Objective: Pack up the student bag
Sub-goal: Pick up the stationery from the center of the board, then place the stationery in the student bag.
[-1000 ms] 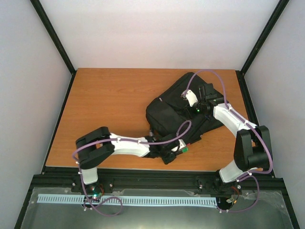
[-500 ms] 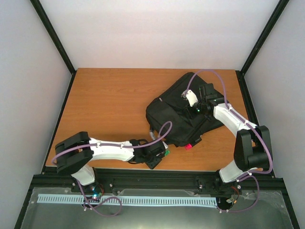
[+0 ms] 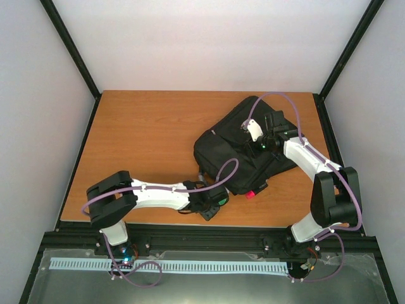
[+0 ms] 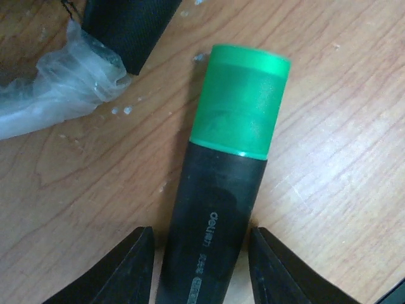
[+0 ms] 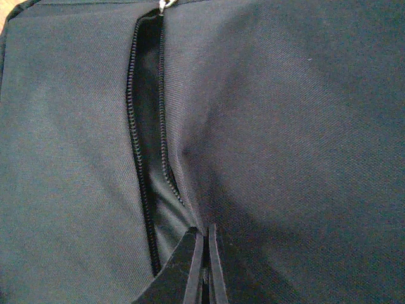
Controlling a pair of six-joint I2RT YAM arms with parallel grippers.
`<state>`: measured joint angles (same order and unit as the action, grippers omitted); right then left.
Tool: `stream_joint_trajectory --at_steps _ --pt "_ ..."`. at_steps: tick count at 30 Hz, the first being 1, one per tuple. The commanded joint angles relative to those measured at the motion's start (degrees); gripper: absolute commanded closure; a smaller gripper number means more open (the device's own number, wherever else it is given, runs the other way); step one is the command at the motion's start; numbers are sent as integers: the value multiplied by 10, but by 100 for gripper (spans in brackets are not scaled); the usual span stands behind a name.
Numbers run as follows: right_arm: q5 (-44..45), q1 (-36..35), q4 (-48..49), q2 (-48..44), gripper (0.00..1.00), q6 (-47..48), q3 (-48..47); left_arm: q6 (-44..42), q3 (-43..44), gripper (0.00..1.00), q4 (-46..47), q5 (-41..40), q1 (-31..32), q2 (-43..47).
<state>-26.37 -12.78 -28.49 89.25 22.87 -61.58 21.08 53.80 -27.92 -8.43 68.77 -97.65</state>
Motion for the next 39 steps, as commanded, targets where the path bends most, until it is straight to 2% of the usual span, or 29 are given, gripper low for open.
stream_joint_trajectory --at_steps 1,8,17,21,24,29,39 --pt "2 10 -2 -6 97 -3 -12 -15 21 56 -19 -2 5 -21" --pt "2 12 -2 -8 97 -4 -12 -15 29 71 -20 1 5 -15" --pt "-2 13 -3 -9 97 -4 -13 14 29 76 -42 47 5 118" --pt "-4 13 -2 -12 97 -5 -13 7 53 76 -39 14 5 141" --pt "-8 13 0 -19 97 -6 -12 6 89 77 -23 -30 -4 118" --pt "-15 13 8 -51 97 -5 -3 28 175 79 -21 -58 -25 42" --pt "-42 14 12 -74 97 -5 1 50 239 79 30 -62 -89 -48"
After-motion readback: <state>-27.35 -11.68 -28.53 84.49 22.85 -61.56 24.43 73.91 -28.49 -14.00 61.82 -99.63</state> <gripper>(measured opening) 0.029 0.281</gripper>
